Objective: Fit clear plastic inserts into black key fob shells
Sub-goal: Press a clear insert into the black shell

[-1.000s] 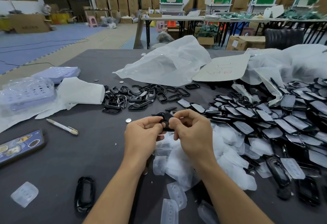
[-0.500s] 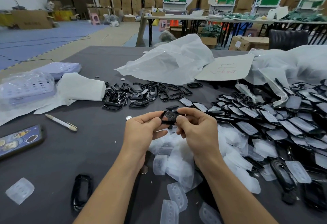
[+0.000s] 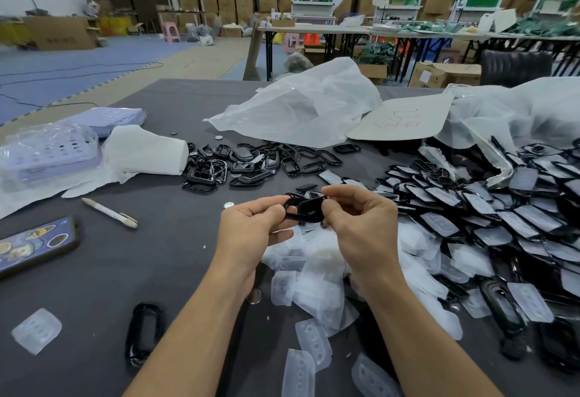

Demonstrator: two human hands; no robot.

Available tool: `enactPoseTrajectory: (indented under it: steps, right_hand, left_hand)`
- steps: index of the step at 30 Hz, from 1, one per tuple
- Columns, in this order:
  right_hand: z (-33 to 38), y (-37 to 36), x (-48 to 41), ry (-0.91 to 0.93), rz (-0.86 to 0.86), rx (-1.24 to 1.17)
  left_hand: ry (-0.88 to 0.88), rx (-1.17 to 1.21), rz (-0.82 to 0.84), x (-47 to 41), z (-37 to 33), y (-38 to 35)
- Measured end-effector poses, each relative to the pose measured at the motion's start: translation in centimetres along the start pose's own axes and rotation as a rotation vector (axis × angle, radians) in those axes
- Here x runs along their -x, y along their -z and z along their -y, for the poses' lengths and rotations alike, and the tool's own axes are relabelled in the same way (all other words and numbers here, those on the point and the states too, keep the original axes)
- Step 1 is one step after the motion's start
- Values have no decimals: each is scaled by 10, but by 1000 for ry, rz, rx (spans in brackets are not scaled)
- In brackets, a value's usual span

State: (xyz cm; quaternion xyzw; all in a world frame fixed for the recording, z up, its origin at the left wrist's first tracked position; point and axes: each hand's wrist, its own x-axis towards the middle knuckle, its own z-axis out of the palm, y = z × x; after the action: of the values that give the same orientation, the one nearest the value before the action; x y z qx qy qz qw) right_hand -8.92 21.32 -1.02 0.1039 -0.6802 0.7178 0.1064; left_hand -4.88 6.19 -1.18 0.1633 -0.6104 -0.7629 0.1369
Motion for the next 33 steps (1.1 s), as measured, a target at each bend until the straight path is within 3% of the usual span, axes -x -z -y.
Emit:
enactPoseTrajectory:
  steps: [8,12,22,27,33]
  right_hand:
    - [2,1,-2,101,59,51]
    - [2,-2,4,220,170,228]
    - [8,-3,12,489,226,564]
    - [6,-3,9,371,88,577]
    - [6,-5,5,-51,238,182]
  left_hand:
    - [-77,-156,-100,-1,6,-1]
    - [-72,-103,6,5,2,-4]
    - [-84,-169,170,10,-2,-2]
    - [-50,-104,71,8,-7,3]
    - [-80,-20,-92,7,-7,3]
